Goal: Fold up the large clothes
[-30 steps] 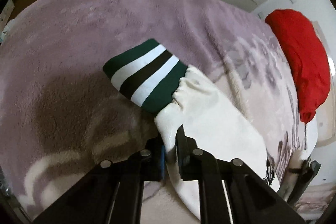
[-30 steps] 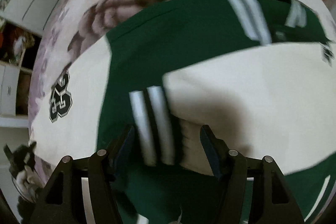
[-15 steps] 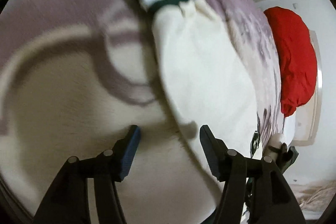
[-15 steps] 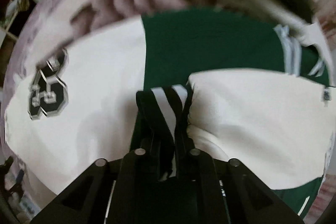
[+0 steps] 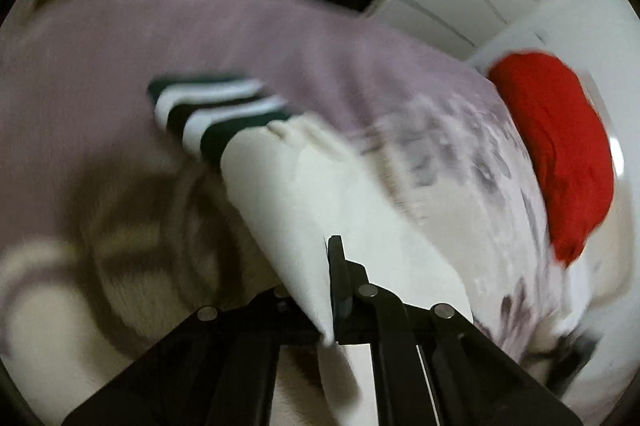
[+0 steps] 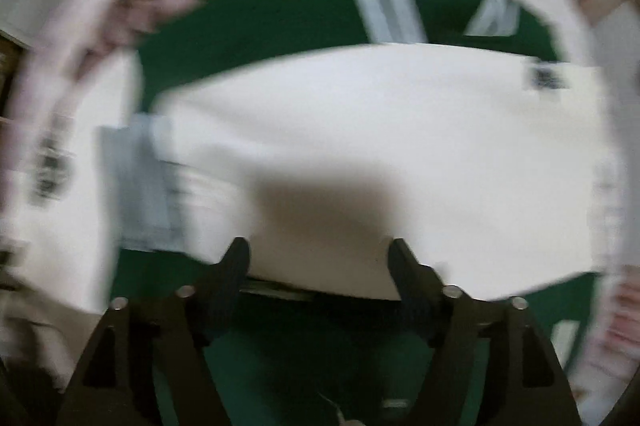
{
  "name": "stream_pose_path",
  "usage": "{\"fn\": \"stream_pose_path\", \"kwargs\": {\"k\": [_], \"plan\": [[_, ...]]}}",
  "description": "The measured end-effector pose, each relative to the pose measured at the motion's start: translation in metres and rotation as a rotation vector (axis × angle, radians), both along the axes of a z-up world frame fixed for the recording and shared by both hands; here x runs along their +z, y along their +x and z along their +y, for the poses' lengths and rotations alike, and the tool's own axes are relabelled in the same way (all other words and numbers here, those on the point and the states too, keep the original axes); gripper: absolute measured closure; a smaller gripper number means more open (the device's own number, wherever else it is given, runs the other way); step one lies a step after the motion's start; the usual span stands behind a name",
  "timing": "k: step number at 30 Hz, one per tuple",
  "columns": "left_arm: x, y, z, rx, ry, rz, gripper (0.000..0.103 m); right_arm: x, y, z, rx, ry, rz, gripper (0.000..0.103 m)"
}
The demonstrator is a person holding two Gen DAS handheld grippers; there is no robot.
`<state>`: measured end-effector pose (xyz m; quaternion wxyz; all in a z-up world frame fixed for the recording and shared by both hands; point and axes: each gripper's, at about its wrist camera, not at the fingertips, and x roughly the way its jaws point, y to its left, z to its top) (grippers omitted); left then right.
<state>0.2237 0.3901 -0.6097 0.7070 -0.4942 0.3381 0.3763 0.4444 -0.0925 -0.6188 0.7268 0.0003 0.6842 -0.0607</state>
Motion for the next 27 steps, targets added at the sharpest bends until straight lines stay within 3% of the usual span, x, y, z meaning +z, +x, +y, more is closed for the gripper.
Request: {"fn": "stream_pose_path", "kwargs": {"k": [1, 3, 7, 13, 17, 19, 22, 24, 27], "plan": [[0.015, 0.006, -0.005, -0.034, 0.056, 0.022, 0.102, -0.002, -0.002, -0.005, 0.012, -0.082, -0.006, 0.026], [0.05, 0.018, -0.019, -0.096, 0.167, 0.035, 0.102, -0.005, -0.003, -0.016, 0.008, -0.15, -0.013, 0.025], [0.117, 0.038, -0.054, -0.195, 0.337, 0.038, 0.102, -0.008, 0.002, -0.027, 0.022, -0.185, -0.044, 0.025], [0.193, 0.084, -0.142, -0.406, 0.496, 0.019, 0.102, -0.004, 0.012, -0.054, 0.0, -0.059, -0.074, 0.025], [0.228, 0.128, -0.254, -0.617, 0.56, -0.026, 0.102, 0.009, 0.006, -0.101, -0.064, 0.071, -0.076, 0.025], [0.235, 0.147, -0.308, -0.714, 0.556, -0.056, 0.102, 0.015, -0.003, -0.138, -0.11, 0.122, -0.072, 0.025], [0.235, 0.179, -0.411, -0.89, 0.488, -0.114, 0.102, 0.022, -0.023, -0.204, -0.201, 0.177, -0.06, 0.025], [0.224, 0.198, -0.484, -1.011, 0.408, -0.145, 0.102, 0.027, -0.04, -0.248, -0.257, 0.188, -0.059, 0.025], [0.196, 0.217, -0.584, -1.182, 0.342, -0.114, 0.102, 0.029, -0.069, -0.323, -0.337, 0.173, -0.049, 0.025]]}}
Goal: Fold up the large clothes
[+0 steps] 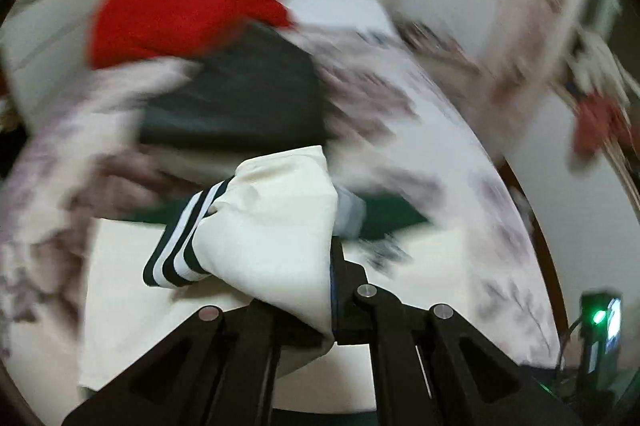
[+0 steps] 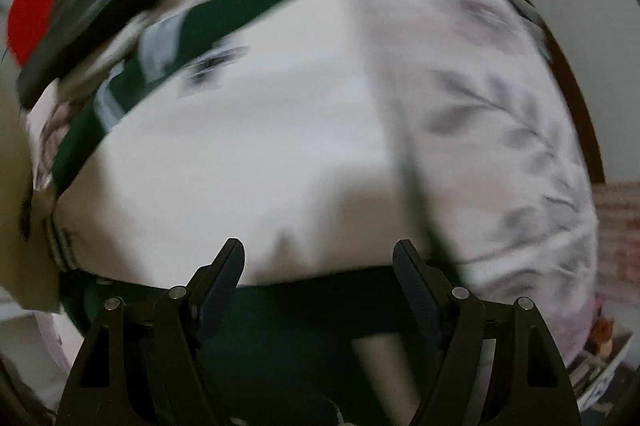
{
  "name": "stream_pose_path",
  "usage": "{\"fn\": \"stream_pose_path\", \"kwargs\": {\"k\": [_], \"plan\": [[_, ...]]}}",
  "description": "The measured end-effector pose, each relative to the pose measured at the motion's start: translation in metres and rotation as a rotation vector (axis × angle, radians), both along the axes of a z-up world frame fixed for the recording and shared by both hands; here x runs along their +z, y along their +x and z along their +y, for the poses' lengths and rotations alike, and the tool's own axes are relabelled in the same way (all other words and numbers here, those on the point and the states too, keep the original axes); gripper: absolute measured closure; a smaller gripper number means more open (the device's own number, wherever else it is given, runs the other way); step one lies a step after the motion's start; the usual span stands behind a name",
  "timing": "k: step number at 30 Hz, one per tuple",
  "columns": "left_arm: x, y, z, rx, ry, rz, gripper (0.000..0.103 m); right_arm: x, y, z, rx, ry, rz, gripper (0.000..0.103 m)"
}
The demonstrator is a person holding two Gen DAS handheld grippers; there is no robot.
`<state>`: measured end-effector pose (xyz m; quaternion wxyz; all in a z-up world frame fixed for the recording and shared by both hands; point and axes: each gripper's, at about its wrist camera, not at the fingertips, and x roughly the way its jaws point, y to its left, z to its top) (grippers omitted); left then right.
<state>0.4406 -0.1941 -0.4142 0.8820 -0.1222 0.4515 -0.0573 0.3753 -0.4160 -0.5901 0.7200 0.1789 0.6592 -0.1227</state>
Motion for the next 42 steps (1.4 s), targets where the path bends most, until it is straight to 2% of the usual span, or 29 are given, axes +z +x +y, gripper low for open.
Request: {"fn": "stream_pose_path", "kwargs": {"k": [4, 5, 6, 7, 8, 9, 13, 16, 20, 22, 23, 25, 28, 30, 32, 34, 36, 37, 39, 42], "plan": [[-0.051, 0.006, -0.081, -0.122, 0.072, 0.156, 0.099, -0.008, -0.035, -0.077, -0.093, 0.02, 0.039, 0.025], [-0.063, 0.003, -0.096, -0.152, 0.111, 0.197, 0.092, -0.01, -0.046, -0.089, -0.112, 0.039, 0.044, 0.025], [-0.07, 0.001, -0.107, -0.179, 0.129, 0.218, 0.074, -0.012, -0.051, -0.101, -0.125, 0.063, 0.045, 0.025], [-0.074, -0.005, -0.112, -0.206, 0.12, 0.224, 0.062, -0.013, -0.059, -0.115, -0.144, 0.106, 0.029, 0.025], [-0.074, -0.01, -0.114, -0.228, 0.111, 0.228, 0.039, -0.014, -0.066, -0.127, -0.155, 0.144, 0.017, 0.025], [-0.072, -0.015, -0.114, -0.238, 0.112, 0.235, 0.025, -0.016, -0.07, -0.132, -0.161, 0.17, 0.012, 0.025], [-0.053, -0.042, -0.094, -0.206, 0.109, 0.241, 0.021, -0.011, -0.081, -0.156, -0.203, 0.321, -0.026, 0.024], [-0.047, -0.072, -0.059, -0.082, 0.192, 0.274, 0.019, 0.007, -0.069, -0.145, -0.15, 0.334, -0.046, 0.024], [-0.061, -0.105, 0.005, 0.141, 0.416, 0.329, 0.019, 0.028, -0.031, -0.073, 0.03, 0.316, -0.075, 0.024], [-0.086, -0.112, 0.043, 0.249, 0.531, 0.391, 0.019, 0.027, 0.0, -0.022, 0.134, 0.29, -0.059, 0.024], [-0.098, -0.113, 0.06, 0.28, 0.559, 0.417, 0.019, 0.026, 0.012, 0.0, 0.165, 0.275, -0.056, 0.024], [-0.115, -0.11, 0.087, 0.328, 0.596, 0.453, 0.019, 0.019, 0.045, 0.054, 0.223, 0.214, -0.032, 0.024], [-0.128, -0.104, 0.122, 0.377, 0.575, 0.459, 0.018, 0.007, 0.085, 0.122, 0.313, 0.146, -0.014, 0.024], [-0.135, -0.098, 0.13, 0.374, 0.555, 0.457, 0.014, -0.01, 0.106, 0.166, 0.408, 0.063, 0.024, 0.024], [-0.139, -0.095, 0.13, 0.351, 0.544, 0.455, 0.014, -0.028, 0.115, 0.191, 0.501, -0.062, 0.074, 0.025], [-0.137, -0.098, 0.13, 0.329, 0.548, 0.444, 0.014, -0.036, 0.113, 0.192, 0.554, -0.157, 0.108, 0.027], [-0.135, -0.101, 0.132, 0.321, 0.541, 0.436, 0.014, -0.029, 0.104, 0.169, 0.545, -0.248, 0.116, 0.026], [-0.135, -0.102, 0.135, 0.32, 0.53, 0.434, 0.014, -0.022, 0.098, 0.144, 0.506, -0.307, 0.12, 0.026], [-0.134, -0.108, 0.139, 0.325, 0.502, 0.441, 0.014, -0.01, 0.086, 0.086, 0.395, -0.358, 0.143, 0.026], [-0.134, -0.116, 0.144, 0.337, 0.47, 0.465, 0.014, -0.009, 0.067, 0.01, 0.231, -0.339, 0.217, 0.026]]}}
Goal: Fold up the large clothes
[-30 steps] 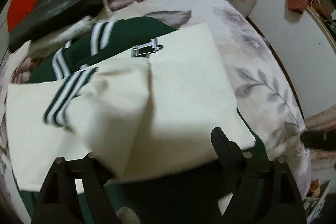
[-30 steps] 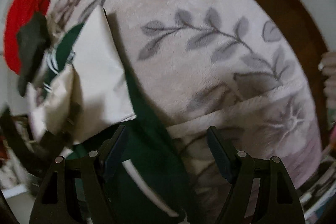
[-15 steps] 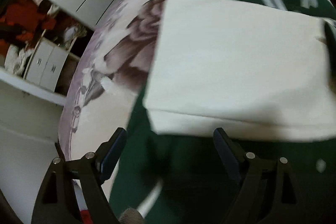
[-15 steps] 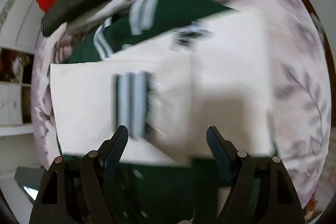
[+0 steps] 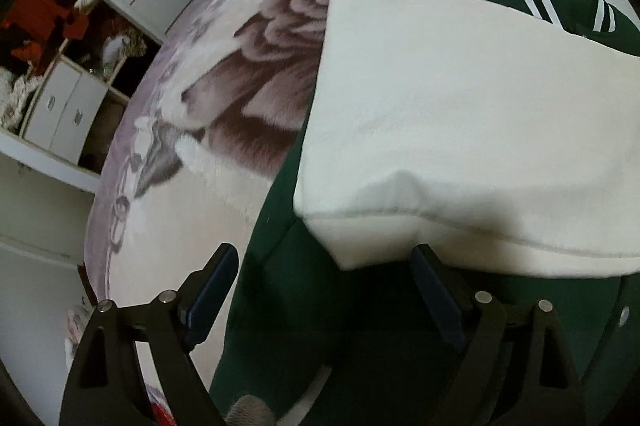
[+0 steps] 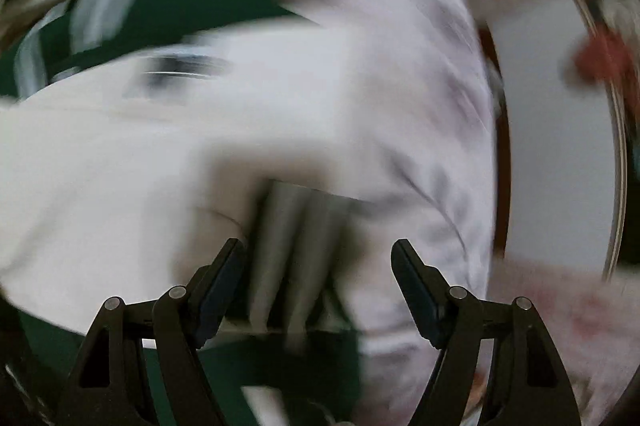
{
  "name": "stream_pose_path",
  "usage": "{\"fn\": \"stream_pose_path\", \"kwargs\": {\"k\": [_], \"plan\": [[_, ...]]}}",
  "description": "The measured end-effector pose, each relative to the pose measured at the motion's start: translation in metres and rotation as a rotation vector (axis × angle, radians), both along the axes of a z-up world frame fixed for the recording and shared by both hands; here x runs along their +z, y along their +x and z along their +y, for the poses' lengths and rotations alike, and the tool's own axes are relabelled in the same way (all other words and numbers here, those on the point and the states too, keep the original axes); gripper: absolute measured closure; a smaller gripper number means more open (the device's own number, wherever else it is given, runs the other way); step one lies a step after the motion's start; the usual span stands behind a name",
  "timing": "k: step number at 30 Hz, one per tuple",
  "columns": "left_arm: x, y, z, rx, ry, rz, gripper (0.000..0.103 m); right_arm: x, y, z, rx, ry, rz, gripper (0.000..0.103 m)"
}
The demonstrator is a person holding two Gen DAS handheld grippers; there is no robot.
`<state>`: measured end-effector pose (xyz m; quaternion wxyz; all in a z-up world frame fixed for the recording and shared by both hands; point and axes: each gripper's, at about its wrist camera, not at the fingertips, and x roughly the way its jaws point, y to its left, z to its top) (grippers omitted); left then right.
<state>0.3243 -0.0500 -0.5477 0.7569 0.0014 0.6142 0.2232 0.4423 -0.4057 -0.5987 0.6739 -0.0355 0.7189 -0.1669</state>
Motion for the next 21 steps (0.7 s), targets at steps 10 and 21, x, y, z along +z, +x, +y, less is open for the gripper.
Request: {"fn": "stream_pose_path", "kwargs": {"k": [10, 21], "plan": [[0.027, -0.077, -0.018, 0.006, -0.145, 0.025, 0.014, 0.03, -0.098, -0.066, -0.288, 0.37, -0.098, 0.025], [-0.011, -0.198, -0.113, 0.222, -0.642, 0.139, 0.018, -0.04, -0.194, -0.081, -0.27, 0.619, 0.069, 0.025]]}}
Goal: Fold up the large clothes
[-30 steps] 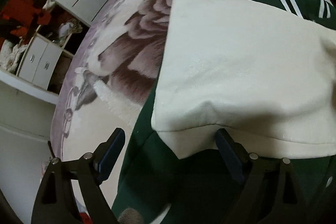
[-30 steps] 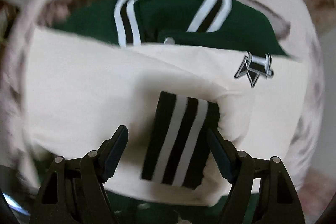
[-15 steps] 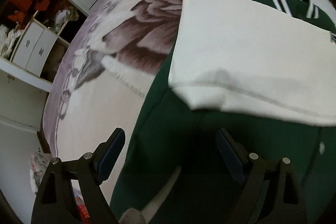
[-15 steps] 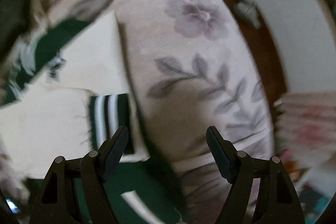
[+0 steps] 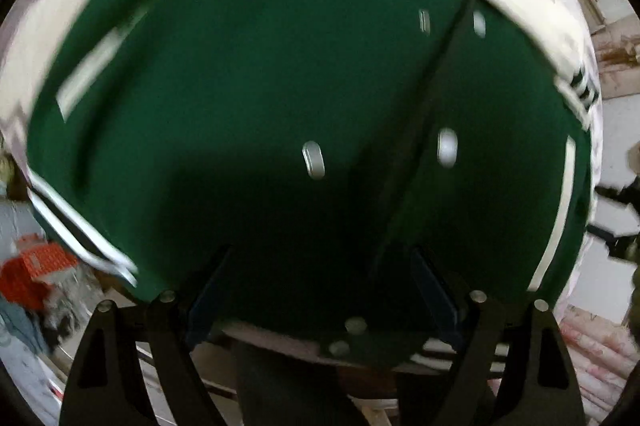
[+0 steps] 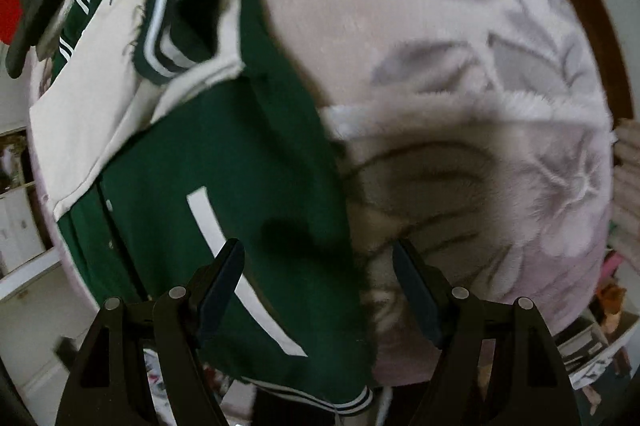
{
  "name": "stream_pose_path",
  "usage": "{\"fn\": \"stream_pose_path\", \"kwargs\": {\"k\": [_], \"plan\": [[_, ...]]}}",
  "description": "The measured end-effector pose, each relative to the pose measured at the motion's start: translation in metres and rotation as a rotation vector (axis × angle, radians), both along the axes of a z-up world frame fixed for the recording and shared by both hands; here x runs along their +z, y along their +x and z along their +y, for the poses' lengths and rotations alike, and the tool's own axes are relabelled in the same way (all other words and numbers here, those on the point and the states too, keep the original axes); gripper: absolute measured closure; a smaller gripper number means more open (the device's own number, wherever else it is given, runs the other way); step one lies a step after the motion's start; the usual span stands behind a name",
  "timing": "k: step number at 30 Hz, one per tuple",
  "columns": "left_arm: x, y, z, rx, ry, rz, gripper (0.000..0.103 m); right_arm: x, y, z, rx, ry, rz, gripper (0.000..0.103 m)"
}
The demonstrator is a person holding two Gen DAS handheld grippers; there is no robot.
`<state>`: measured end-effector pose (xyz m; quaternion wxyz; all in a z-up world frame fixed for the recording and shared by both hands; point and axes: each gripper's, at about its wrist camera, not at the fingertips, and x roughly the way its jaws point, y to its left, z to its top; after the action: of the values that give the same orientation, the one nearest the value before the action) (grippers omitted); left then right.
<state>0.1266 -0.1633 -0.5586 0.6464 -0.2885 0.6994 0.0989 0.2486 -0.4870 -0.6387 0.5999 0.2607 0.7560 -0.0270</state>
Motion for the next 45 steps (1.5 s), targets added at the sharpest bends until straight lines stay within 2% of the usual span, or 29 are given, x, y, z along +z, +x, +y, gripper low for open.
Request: {"fn": "stream_pose_path", "kwargs": {"k": [2, 4, 5, 6, 7, 11, 15, 19, 22, 26, 29, 31, 32, 33, 34, 35, 36, 37, 40, 41, 42, 43, 45], "plan": [[-0.012, -0.011, -0.021, -0.004, 0.008, 0.025, 0.018, -0.003, 0.0, -0.007, 0.002, 0.039, 0.001, 0.025], [-0.018, -0.016, -0.038, 0.002, 0.017, 0.014, 0.024, -0.008, 0.001, -0.014, 0.033, 0.058, -0.004, 0.025], [-0.017, -0.017, -0.043, 0.008, 0.043, 0.0, 0.037, -0.009, 0.002, -0.017, 0.05, 0.058, -0.002, 0.025], [-0.013, -0.017, -0.048, 0.017, 0.059, -0.031, 0.076, -0.011, 0.003, -0.02, 0.076, 0.064, -0.003, 0.025], [-0.009, -0.016, -0.051, 0.023, 0.068, -0.043, 0.083, -0.01, 0.003, -0.022, 0.093, 0.069, -0.007, 0.025], [0.024, -0.024, -0.056, 0.042, 0.157, -0.101, 0.086, -0.011, 0.003, -0.033, 0.167, 0.044, -0.018, 0.025], [0.054, -0.032, -0.033, 0.091, 0.19, -0.169, 0.087, -0.02, -0.002, -0.048, 0.154, 0.06, -0.001, 0.025], [0.033, -0.028, -0.013, 0.093, 0.212, -0.152, 0.086, -0.023, -0.001, -0.054, 0.156, 0.072, 0.003, 0.025], [-0.008, -0.038, -0.009, 0.121, 0.153, -0.103, 0.084, -0.018, 0.006, -0.053, 0.17, 0.093, -0.005, 0.025], [-0.001, -0.038, -0.019, 0.126, 0.194, -0.059, 0.077, -0.006, 0.023, -0.046, 0.195, 0.136, -0.041, 0.025], [0.015, -0.036, -0.034, 0.116, 0.266, 0.007, 0.074, -0.005, 0.035, -0.029, 0.203, 0.223, -0.066, 0.025], [0.028, -0.035, -0.044, 0.099, 0.329, 0.018, 0.04, -0.013, 0.049, -0.012, 0.191, 0.291, -0.058, 0.025], [0.033, -0.034, -0.048, 0.099, 0.352, 0.022, 0.011, -0.022, 0.055, -0.002, 0.197, 0.333, -0.048, 0.025], [0.038, -0.035, -0.051, 0.105, 0.384, 0.03, 0.005, -0.024, 0.064, -0.001, 0.21, 0.34, -0.039, 0.029], [0.042, -0.035, -0.054, 0.109, 0.406, 0.034, 0.005, -0.029, 0.063, 0.01, 0.243, 0.323, -0.037, 0.049], [0.045, -0.034, -0.058, 0.11, 0.417, 0.038, 0.005, -0.035, 0.059, 0.019, 0.304, 0.245, -0.027, 0.06], [0.047, -0.031, -0.066, 0.103, 0.43, 0.046, 0.005, -0.042, 0.054, 0.022, 0.351, 0.176, -0.013, 0.064], [0.048, -0.027, -0.076, 0.085, 0.448, 0.055, 0.005, -0.045, 0.049, 0.021, 0.351, 0.167, -0.019, 0.066], [0.057, -0.002, -0.109, -0.04, 0.54, 0.071, 0.005, -0.038, 0.048, 0.017, 0.354, 0.181, -0.022, 0.064], [0.06, 0.005, -0.128, -0.092, 0.577, 0.069, 0.005, -0.031, 0.05, 0.015, 0.357, 0.184, -0.012, 0.059], [0.061, 0.01, -0.149, -0.159, 0.628, 0.068, 0.005, -0.026, 0.05, 0.011, 0.36, 0.179, -0.006, 0.047], [0.063, 0.015, -0.169, -0.213, 0.672, 0.071, 0.005, -0.015, 0.052, 0.006, 0.379, 0.149, -0.01, 0.041], [0.061, 0.023, -0.213, -0.341, 0.762, 0.067, 0.005, 0.003, 0.052, -0.003, 0.412, 0.117, -0.045, 0.04]]}}
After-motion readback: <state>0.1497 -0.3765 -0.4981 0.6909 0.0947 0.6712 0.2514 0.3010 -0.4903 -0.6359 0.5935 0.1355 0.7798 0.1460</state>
